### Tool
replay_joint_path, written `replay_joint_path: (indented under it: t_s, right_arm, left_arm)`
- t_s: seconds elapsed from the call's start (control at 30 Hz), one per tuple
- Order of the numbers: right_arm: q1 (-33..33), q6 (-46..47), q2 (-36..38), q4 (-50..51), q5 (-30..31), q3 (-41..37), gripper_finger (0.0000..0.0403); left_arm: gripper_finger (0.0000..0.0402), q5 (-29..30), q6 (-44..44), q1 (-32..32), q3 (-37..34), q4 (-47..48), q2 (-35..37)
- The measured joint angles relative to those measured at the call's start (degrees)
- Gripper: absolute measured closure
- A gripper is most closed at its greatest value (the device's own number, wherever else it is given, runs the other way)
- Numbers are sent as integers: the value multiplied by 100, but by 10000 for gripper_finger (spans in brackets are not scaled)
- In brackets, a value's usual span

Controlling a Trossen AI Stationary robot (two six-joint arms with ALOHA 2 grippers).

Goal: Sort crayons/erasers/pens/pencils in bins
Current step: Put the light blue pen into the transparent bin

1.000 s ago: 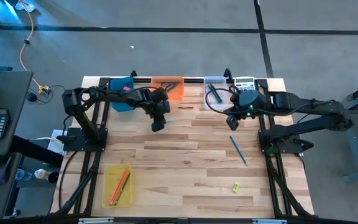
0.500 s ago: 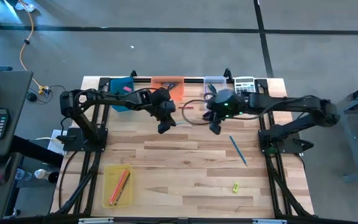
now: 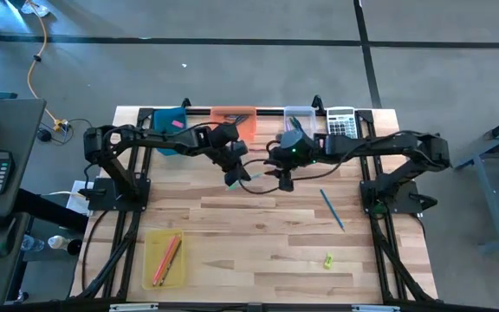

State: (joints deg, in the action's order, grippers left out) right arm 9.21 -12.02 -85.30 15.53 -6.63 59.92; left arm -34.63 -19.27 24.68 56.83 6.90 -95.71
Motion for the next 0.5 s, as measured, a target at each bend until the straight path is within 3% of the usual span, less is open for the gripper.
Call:
replay_joint_path:
  t_s: [0.4,0.5]
  right_arm:
    - [-278,-1287,-2,5,57,0,250]
    - [-458,-1576,-2,4,448,0,250]
  left_arm:
    - [401,-720,-1667,83,1,-723,1]
    - [401,-771,-2090,84,2,-983,-29]
